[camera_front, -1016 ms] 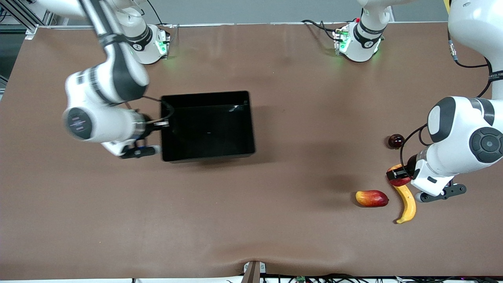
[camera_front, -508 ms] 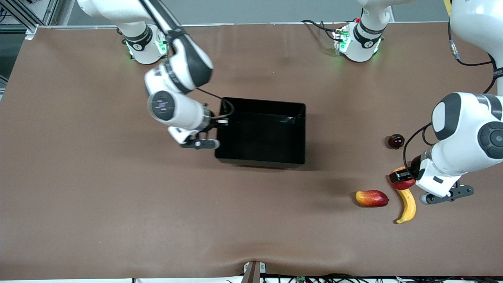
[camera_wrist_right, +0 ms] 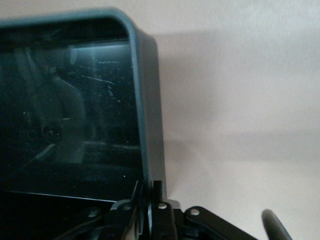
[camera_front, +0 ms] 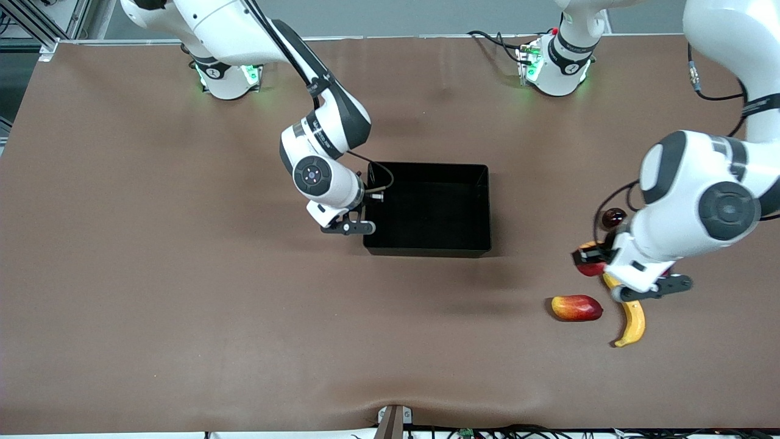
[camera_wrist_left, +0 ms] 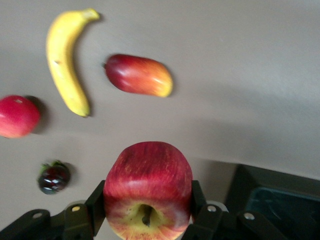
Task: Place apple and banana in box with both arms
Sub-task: 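Carry the apple over the box with the left gripper while the right gripper withdraws, then open the left gripper to drop the apple into the box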
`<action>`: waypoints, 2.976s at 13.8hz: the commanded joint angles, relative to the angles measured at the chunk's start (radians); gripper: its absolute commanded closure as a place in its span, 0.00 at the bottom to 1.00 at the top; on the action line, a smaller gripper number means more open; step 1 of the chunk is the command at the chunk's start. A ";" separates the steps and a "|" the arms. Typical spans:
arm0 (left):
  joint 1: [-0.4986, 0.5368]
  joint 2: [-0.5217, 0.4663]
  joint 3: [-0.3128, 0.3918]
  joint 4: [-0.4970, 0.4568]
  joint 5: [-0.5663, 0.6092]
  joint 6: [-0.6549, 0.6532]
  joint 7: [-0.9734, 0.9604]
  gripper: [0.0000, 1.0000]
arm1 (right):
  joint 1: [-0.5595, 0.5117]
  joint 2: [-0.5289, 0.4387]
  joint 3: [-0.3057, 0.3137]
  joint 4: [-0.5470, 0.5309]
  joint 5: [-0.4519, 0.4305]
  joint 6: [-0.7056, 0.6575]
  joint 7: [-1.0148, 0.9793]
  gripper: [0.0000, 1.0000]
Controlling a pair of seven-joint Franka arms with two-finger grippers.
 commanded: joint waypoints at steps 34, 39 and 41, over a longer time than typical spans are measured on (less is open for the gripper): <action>-0.103 0.013 -0.071 -0.141 -0.012 0.124 -0.336 0.00 | -0.668 -0.677 -0.027 0.129 -0.406 -0.786 -0.593 0.00; 0.136 0.052 -0.071 -0.141 0.144 0.190 -0.057 0.00 | -0.674 -0.676 -0.031 0.129 -0.406 -0.775 -0.593 0.00; 0.188 0.092 -0.069 -0.140 0.216 0.259 -0.021 0.00 | -0.674 -0.676 -0.031 0.129 -0.403 -0.762 -0.592 0.00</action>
